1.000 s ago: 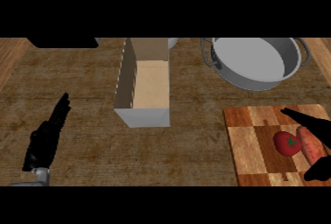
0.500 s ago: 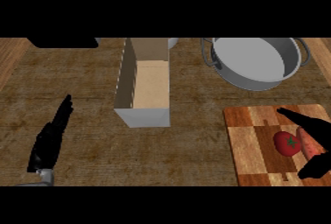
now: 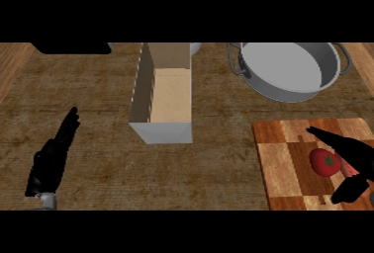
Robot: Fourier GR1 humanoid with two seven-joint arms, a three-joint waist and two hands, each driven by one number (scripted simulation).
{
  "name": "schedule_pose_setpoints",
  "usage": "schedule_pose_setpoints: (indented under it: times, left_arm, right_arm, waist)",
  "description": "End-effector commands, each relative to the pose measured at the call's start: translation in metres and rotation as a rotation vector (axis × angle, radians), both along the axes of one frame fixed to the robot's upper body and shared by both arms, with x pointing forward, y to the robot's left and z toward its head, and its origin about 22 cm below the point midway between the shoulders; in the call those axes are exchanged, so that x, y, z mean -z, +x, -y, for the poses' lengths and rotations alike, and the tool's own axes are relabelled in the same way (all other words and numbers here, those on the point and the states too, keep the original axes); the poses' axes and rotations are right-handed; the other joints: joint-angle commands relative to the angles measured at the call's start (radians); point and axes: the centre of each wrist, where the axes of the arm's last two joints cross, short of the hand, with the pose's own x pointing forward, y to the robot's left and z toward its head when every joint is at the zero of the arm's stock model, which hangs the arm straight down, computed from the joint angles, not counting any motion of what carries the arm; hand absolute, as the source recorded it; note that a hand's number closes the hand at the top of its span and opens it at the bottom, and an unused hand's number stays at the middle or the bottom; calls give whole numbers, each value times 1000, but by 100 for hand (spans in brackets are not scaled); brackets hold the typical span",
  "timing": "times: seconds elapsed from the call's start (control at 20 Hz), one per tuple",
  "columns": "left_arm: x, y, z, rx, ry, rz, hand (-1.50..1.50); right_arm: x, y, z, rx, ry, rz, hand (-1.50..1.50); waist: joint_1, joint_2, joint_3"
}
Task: Pick the tomato from the cutting board and place it in the cardboard box
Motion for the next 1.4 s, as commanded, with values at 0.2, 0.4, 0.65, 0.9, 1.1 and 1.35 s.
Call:
schedule_pose_setpoints:
  times: [0.2, 0.4, 0.65, 0.9, 1.1, 1.35]
  left_arm:
    - [-4, -10, 11, -3, 0, 6, 0]
    - [-19, 7, 6, 1, -3, -7, 0]
    - [4, 3, -3, 1, 6, -2, 0]
    - [8, -9, -16, -57, 11, -23, 0]
    - [9, -8, -17, -39, 16, -20, 0]
    - [8, 0, -9, -15, 6, -9, 0]
  right_arm:
    - [8, -4, 3, -30, -2, 36, 150]
    - [5, -13, 4, -15, -69, 217, 150]
    - [11, 5, -29, 117, -92, 276, 150]
    - [41, -30, -84, 569, -199, 220, 150]
    - [24, -40, -156, 696, -215, 308, 150]
    - [-25, -61, -215, 783, -316, 436, 150]
  waist:
    - [0, 0, 0]
    - [-5, -2, 0]
    - [-2, 0, 0]
    - [-53, -22, -8]
    - [-37, -16, -8]
    - [-24, -11, -6]
